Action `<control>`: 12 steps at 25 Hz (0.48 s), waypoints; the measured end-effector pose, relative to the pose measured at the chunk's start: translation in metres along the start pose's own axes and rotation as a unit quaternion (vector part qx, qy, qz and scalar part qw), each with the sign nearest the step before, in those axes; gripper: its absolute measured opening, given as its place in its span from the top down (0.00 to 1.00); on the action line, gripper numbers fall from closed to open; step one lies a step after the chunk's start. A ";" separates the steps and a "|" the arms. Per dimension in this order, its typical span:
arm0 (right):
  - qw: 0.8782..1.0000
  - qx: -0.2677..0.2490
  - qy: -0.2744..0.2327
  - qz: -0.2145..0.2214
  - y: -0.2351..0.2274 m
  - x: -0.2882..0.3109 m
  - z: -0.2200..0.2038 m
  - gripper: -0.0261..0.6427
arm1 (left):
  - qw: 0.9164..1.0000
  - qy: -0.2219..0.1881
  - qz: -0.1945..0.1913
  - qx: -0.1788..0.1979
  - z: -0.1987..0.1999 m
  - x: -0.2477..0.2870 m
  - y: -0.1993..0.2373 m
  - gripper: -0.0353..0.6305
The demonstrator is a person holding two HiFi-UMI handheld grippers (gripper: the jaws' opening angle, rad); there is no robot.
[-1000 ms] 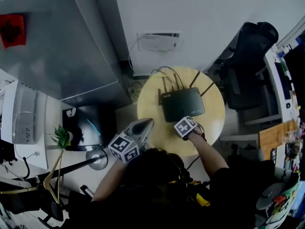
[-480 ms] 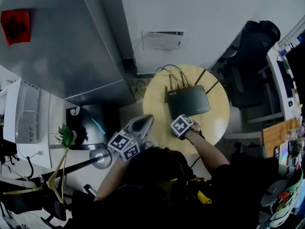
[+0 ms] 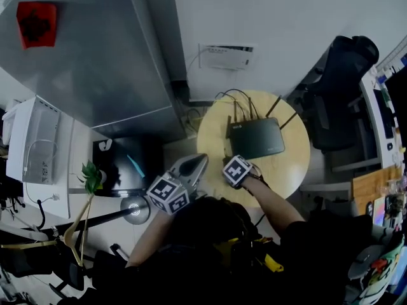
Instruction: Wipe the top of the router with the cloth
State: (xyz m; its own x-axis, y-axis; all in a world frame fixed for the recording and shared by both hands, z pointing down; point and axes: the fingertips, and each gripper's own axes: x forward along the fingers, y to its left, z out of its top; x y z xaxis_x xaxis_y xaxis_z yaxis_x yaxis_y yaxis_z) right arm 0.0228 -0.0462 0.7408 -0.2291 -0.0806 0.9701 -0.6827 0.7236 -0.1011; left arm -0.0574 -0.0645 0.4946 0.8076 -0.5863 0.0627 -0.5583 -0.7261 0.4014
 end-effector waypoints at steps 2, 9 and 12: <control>0.999 -0.014 -0.052 0.003 0.010 -0.014 0.017 0.86 | 1.000 -0.003 0.006 0.002 0.001 -0.004 0.002 0.95; 0.976 0.054 -0.210 -0.017 0.017 -0.065 0.022 0.86 | 1.000 -0.017 0.007 0.012 -0.004 -0.003 0.014 0.95; 0.962 0.125 -0.244 -0.018 0.023 -0.088 -0.011 0.86 | 1.000 -0.006 -0.020 0.015 -0.019 0.008 0.006 0.95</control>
State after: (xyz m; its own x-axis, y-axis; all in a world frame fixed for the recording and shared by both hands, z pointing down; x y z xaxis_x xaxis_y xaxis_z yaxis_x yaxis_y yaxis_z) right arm 0.0353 -0.0151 0.6554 -0.4580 -0.4588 0.7614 -0.8280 0.5318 -0.1776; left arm -0.0505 -0.0672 0.5148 0.8272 -0.5607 0.0361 -0.5312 -0.7595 0.3755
